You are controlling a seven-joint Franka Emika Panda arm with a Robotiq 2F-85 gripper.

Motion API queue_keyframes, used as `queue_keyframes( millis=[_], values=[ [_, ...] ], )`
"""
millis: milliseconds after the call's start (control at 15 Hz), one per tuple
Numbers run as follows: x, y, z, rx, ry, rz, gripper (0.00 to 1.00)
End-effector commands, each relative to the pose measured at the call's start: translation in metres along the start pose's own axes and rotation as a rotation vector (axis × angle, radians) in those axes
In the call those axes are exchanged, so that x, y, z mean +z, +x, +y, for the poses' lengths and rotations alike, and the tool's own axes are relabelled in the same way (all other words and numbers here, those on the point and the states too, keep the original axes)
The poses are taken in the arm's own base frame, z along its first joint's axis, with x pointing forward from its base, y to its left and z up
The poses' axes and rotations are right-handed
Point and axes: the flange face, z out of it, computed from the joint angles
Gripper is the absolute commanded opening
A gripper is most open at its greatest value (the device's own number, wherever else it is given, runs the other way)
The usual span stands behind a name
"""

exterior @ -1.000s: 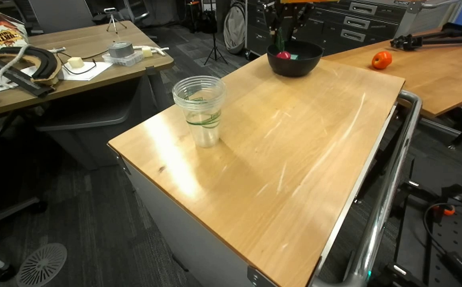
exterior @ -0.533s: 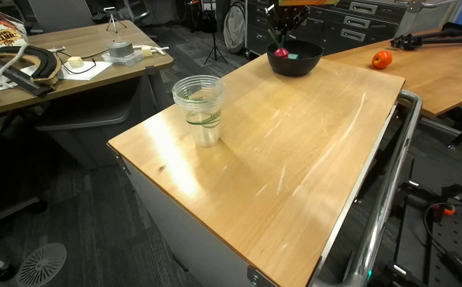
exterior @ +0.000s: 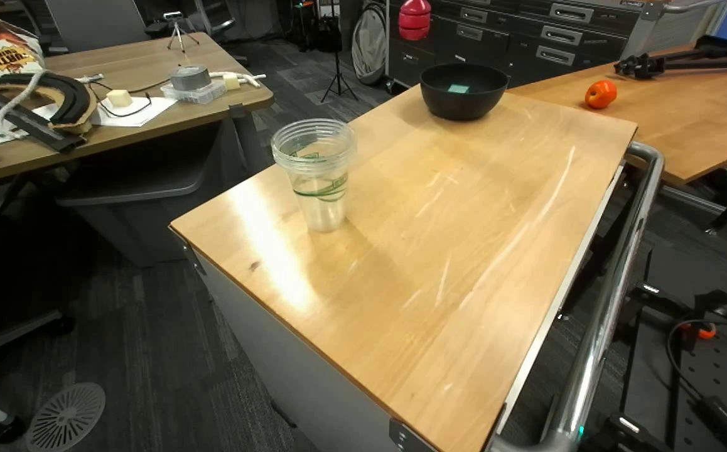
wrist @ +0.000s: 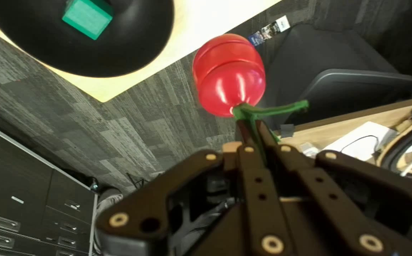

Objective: Stack the cups then take the objects in the bowl and put them on the table

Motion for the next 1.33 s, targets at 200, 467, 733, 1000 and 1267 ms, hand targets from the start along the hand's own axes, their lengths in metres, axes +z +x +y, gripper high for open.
queue_keyframes(
  millis=[200,467,733,1000,1267],
  values=[
    [0.023,-0.088,-0.056,-0.068,0.037,0.024,0.01],
    [0.062,-0.13,-0.074,-0.078,-0.012,0.008,0.01],
    [0.071,-0.139,-0.078,-0.055,-0.044,0.009,0.01],
    [0.052,-0.127,-0.068,-0.039,-0.046,0.029,0.44],
    [0.009,-0.104,-0.04,-0.028,-0.072,0.053,0.75]
  ],
)
